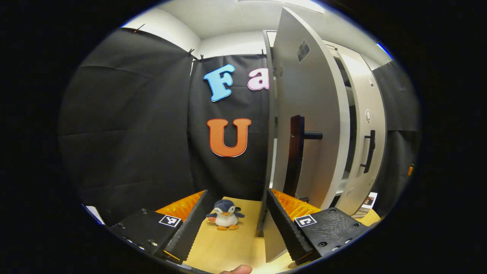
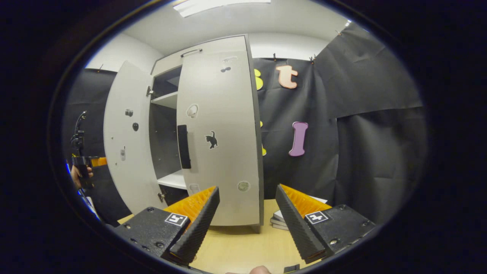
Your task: Grasp the bottle in the cabinet with the left hand and place it on the coaster, then close the right door with the right hand and the left door with the left hand.
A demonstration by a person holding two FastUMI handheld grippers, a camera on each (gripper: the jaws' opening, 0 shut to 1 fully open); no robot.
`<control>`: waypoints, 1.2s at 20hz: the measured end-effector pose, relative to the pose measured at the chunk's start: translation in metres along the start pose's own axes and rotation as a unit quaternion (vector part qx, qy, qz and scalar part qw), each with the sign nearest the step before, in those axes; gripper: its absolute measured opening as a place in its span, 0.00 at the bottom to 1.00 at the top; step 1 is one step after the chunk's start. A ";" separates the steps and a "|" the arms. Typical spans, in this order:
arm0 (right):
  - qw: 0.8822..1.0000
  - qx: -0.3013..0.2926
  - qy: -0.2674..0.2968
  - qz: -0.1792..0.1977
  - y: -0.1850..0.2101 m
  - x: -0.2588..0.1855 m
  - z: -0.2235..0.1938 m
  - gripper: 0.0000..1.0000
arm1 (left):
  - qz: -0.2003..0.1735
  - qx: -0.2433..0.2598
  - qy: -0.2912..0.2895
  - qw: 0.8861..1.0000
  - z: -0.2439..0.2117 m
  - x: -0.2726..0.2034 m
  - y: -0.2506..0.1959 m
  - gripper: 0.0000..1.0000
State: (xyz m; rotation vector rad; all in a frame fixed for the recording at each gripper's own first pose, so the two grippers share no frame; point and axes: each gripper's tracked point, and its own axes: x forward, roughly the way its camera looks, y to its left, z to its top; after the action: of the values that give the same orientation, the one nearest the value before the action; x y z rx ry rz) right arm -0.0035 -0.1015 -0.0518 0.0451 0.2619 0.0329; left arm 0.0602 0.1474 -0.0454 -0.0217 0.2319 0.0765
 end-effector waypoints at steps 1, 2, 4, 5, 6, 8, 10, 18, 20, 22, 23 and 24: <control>1.000 0.002 0.000 -0.002 -0.004 -0.001 0.000 0.93 | -0.002 -0.001 -0.001 1.000 0.000 0.000 -0.005 0.93; 1.000 0.004 0.000 -0.003 -0.007 -0.003 -0.001 0.93 | -0.005 -0.001 -0.002 1.000 -0.001 0.000 -0.010 0.93; 1.000 0.005 0.001 -0.006 -0.014 -0.004 -0.001 0.93 | -0.005 -0.003 -0.005 1.000 -0.001 -0.002 -0.019 0.93; 1.000 0.006 0.001 -0.009 -0.020 -0.004 -0.001 0.93 | -0.005 -0.005 -0.007 1.000 -0.001 -0.002 -0.023 0.93; 1.000 0.008 0.002 -0.011 -0.024 -0.004 -0.002 0.93 | -0.006 -0.008 -0.006 1.000 -0.002 -0.003 -0.028 0.93; 1.000 0.013 0.003 -0.015 -0.032 -0.006 -0.002 0.93 | -0.011 -0.012 -0.005 1.000 -0.003 -0.002 -0.036 0.93; 1.000 0.015 0.001 -0.018 -0.037 -0.008 0.000 0.98 | -0.022 -0.014 -0.004 1.000 -0.004 -0.001 -0.052 0.93; 0.999 0.012 -0.001 -0.044 -0.067 -0.026 -0.003 0.98 | -0.077 -0.039 0.007 0.996 -0.009 0.014 -0.110 0.94; 0.998 0.015 -0.003 -0.053 -0.076 -0.031 -0.002 0.98 | -0.096 -0.024 0.008 0.995 -0.010 0.018 -0.130 0.94; 0.998 0.018 -0.003 -0.058 -0.082 -0.036 -0.003 0.92 | -0.109 -0.002 0.008 0.994 -0.011 0.026 -0.147 0.94; 0.998 0.017 -0.002 -0.059 -0.084 -0.038 -0.003 0.92 | -0.114 0.014 0.007 0.993 -0.011 0.031 -0.153 0.94; 0.998 0.013 -0.002 -0.064 -0.088 -0.040 -0.003 0.97 | -0.116 0.027 0.004 0.993 -0.010 0.037 -0.159 0.94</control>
State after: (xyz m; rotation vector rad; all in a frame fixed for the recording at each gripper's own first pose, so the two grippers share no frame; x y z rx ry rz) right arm -0.0407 -0.1908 -0.0486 0.0553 0.2601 -0.0972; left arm 0.1067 -0.0088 -0.0613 0.0046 0.2375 -0.1610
